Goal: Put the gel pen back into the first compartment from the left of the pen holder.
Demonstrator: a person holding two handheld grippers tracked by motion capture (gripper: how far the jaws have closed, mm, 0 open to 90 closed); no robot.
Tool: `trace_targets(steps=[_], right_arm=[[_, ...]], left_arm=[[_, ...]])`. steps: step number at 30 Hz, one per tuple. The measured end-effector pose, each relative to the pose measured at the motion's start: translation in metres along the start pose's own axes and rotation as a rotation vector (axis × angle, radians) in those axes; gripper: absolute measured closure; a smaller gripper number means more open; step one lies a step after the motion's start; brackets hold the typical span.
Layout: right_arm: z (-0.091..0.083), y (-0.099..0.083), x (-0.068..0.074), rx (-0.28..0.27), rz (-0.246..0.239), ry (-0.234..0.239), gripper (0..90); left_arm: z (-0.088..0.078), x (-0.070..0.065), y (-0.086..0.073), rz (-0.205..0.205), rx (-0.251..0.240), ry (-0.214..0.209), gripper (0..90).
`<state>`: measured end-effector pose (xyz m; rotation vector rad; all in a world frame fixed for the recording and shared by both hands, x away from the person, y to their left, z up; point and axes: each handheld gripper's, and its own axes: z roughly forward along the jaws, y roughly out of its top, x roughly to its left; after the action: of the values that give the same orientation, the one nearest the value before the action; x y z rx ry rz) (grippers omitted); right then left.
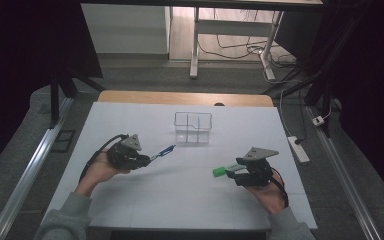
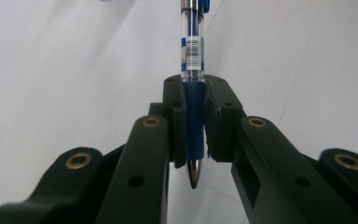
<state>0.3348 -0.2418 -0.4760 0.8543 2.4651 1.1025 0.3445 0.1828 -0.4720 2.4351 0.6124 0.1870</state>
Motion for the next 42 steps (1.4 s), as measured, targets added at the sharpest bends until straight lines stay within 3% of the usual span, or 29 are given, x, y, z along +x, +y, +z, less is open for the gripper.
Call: trace_targets(steps=[24,42], right_arm=[[0.001,0.001,0.003,0.003,-0.006,0.007,35.1],[0.006,0.009,0.016,0.011,-0.048,0.028,32.4]], left_arm=[[0.011,-0.018,0.014,0.068,0.003,-0.037,79.2],[0.024,-0.037,0.03,0.134,0.022,-0.06,79.2]])
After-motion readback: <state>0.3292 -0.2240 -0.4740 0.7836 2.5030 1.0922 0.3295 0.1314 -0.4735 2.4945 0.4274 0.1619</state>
